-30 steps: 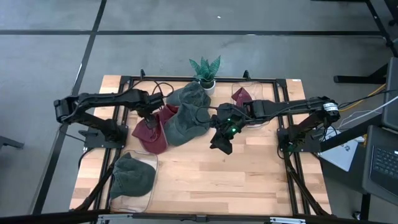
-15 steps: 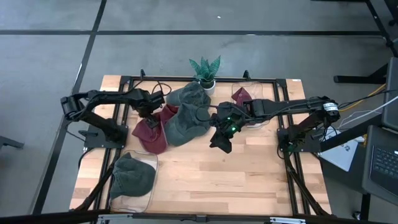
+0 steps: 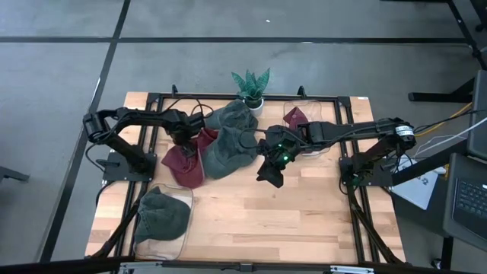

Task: Pick & Place hat
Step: Put the left red cap into the top transparent bin

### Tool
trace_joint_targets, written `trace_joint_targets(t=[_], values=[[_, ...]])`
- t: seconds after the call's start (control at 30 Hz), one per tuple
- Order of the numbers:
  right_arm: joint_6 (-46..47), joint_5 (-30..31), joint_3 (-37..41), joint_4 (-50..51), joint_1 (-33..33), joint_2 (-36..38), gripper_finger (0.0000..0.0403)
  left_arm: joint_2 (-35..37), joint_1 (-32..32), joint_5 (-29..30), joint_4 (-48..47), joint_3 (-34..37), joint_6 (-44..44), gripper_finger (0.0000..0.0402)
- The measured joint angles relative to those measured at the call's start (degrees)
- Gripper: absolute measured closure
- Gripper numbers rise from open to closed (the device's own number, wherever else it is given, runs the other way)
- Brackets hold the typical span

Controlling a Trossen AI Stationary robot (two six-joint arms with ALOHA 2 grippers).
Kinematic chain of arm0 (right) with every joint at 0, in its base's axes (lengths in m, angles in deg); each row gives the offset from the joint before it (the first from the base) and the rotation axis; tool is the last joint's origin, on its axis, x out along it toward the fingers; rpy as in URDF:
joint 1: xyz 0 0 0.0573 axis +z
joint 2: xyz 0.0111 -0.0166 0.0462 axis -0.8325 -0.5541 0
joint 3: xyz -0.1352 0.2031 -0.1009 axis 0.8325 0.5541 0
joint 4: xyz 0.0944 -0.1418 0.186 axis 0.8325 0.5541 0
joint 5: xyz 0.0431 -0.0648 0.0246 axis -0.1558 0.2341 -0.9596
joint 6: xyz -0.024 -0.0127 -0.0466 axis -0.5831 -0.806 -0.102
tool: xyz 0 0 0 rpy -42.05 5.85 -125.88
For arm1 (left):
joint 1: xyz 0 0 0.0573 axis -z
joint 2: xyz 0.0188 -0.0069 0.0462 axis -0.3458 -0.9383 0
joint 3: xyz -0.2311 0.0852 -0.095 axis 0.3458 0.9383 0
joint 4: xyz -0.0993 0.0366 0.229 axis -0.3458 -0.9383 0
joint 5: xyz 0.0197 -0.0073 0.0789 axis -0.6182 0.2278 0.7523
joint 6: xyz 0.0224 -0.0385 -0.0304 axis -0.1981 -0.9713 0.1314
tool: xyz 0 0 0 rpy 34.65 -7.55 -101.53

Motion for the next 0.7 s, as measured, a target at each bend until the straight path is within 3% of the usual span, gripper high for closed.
trace_joint_targets(t=[0.43, 0.7], values=[[-0.24, 1.51, 0.00, 0.00, 0.00, 0.00, 0.0250, -0.15, -0.05, -0.39, 0.85, 0.08, 0.04, 0.0385], [-1.33, 2.95, 0.00, -0.02, 0.02, 0.00, 0.0250, 2.19, 0.48, -0.47, 0.57, 0.37, -0.18, 0.0394]])
